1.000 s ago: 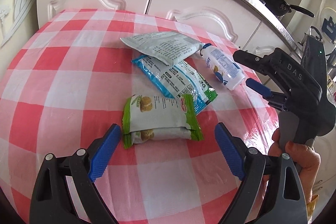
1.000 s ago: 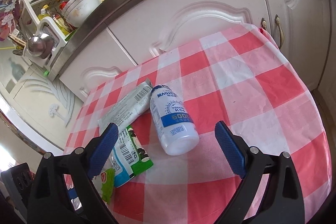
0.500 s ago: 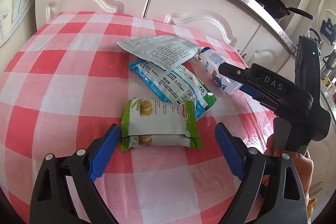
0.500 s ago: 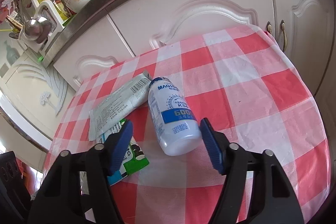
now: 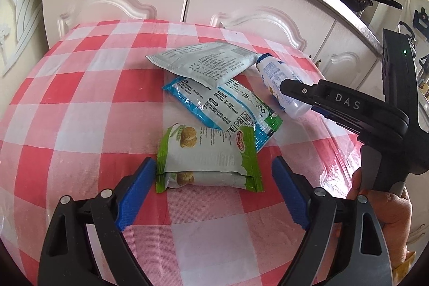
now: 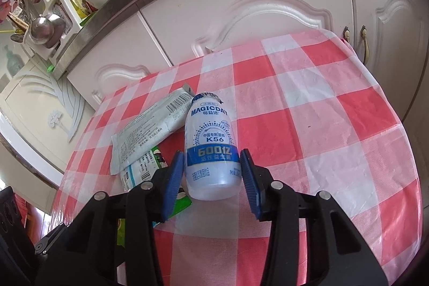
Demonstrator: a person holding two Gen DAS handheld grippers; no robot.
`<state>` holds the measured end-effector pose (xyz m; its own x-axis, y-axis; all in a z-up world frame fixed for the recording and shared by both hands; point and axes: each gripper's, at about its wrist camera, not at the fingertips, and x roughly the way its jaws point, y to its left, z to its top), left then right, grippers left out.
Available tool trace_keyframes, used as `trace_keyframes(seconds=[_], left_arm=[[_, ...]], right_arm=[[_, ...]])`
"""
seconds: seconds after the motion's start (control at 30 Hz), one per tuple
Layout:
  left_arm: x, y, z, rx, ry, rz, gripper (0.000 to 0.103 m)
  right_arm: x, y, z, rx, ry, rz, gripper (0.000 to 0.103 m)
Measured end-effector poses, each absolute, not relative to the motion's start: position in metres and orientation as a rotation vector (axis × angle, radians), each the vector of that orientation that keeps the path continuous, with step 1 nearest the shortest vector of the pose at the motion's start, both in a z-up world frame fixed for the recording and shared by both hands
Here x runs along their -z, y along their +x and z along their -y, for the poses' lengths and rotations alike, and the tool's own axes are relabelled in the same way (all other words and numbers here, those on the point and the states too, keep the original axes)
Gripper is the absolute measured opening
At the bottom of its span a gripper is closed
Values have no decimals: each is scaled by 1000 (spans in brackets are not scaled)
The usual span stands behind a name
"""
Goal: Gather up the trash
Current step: 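Grasp the green snack packet with the left gripper while the right gripper grasps the white bottle, then lift the green packet and white bottle and carry them toward the orange bucket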
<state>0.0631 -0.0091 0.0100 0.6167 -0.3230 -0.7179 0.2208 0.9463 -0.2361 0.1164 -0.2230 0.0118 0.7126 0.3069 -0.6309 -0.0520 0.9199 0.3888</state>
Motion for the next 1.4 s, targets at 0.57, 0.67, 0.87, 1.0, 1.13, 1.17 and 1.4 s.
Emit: trace_keyframes(seconds=[0.57, 0.67, 0.87, 1.0, 1.13, 1.17, 1.4], left_arm=[[-10, 61, -2, 270, -151, -839, 53], [-10, 60, -1, 273, -142, -840, 53], [-10, 60, 5, 289, -94, -846, 69], [-9, 63, 16, 297, -20, -857, 75], [-10, 66, 17, 292, -11, -855, 67], [-10, 65, 17, 296, -11, -853, 63], [-12, 57, 13, 306, -28, -838, 44]], right_arm=[[-11, 115, 226, -233, 395, -753, 44], [-11, 115, 226, -235, 397, -752, 44], [-11, 114, 226, -238, 399, -749, 44], [-11, 114, 226, -240, 400, -747, 44], [-11, 114, 227, -239, 403, -746, 44], [-11, 114, 227, -240, 405, -745, 44], [-13, 112, 227, -254, 402, -728, 44]])
